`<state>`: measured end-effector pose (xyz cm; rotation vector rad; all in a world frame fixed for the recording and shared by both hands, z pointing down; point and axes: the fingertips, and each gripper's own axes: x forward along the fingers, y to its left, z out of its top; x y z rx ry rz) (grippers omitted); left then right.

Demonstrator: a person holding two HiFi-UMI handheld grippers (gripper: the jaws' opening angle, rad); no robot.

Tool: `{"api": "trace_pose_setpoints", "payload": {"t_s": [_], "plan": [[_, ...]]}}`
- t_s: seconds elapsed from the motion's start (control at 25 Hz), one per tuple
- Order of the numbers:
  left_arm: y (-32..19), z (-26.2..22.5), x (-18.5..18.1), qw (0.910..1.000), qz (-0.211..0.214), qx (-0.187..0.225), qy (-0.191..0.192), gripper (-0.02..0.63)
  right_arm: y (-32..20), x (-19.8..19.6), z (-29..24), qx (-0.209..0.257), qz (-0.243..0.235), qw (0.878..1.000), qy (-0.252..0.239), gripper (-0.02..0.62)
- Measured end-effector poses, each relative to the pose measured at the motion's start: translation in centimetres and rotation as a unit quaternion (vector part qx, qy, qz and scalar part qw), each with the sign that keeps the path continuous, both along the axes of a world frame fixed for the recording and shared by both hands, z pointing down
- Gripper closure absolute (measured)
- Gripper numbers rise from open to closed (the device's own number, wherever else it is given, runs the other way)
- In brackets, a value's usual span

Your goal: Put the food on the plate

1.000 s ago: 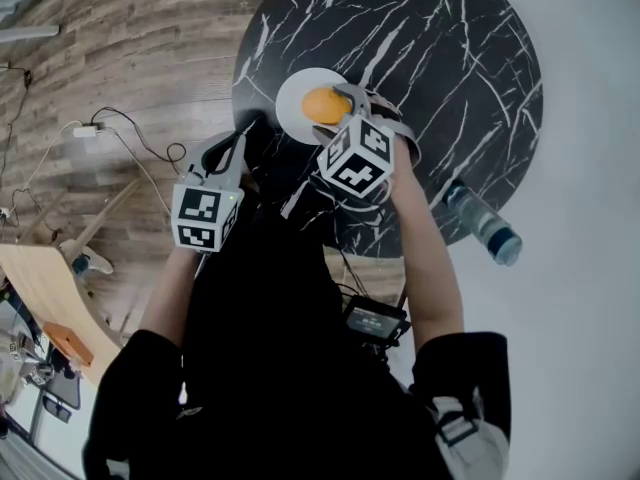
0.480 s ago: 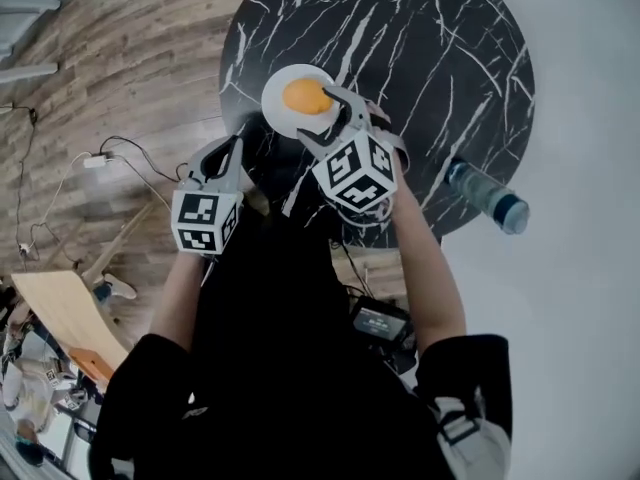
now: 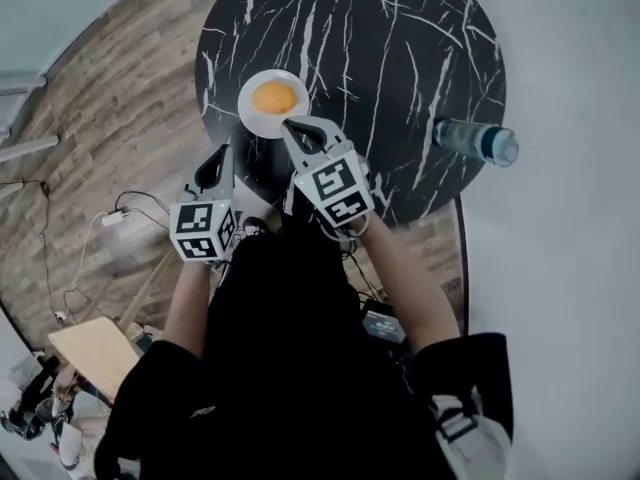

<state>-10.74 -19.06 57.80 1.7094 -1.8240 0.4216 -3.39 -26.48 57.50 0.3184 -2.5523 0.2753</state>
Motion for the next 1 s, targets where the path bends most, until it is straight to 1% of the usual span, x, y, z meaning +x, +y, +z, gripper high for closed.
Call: {"api": "trace_pose_setpoints", "payload": {"t_s": [0.12,0.24,0.32,0.44,0.56,0.64,0.76,0.84,1.0], "plan": [[0.3,-1.1,0.4,0.9998,0.013,0.012,-0.004,0.606,0.8,0.4,-1.0,0.024,0.033,0.999,-0.011,0.598],[0.7,-2.6,0.2,0.9995,0.017,0.025,-0.009,0.606,1.5,0.5,-3.2,0.046,0.062,0.996,-0.039,0.598],[1.0,-4.2,0.2,0.9989,0.019,0.041,-0.014,0.606,1.8,0.5,-5.1,0.062,0.084,0.993,-0.06,0.598],[1.3,-7.3,0.6,0.9965,0.035,0.071,-0.027,0.606,2.0,1.0,-8.2,0.089,0.121,0.985,-0.085,0.598],[1.8,-11.1,0.9,0.9917,0.045,0.113,-0.04,0.606,2.5,1.8,-11.3,0.119,0.155,0.976,-0.099,0.598],[2.4,-13.7,1.0,0.9874,0.045,0.144,-0.048,0.606,3.3,2.3,-13.8,0.139,0.167,0.969,-0.118,0.598],[3.2,-17.3,1.2,0.9794,0.052,0.186,-0.061,0.606,4.5,3.0,-17.6,0.167,0.174,0.958,-0.157,0.598],[4.0,-19.4,1.1,0.9744,0.053,0.205,-0.074,0.606,5.3,3.5,-20.0,0.186,0.175,0.951,-0.173,0.598],[5.1,-22.9,1.0,0.9662,0.054,0.236,-0.087,0.606,6.9,4.5,-24.4,0.233,0.181,0.939,-0.176,0.598]]}}
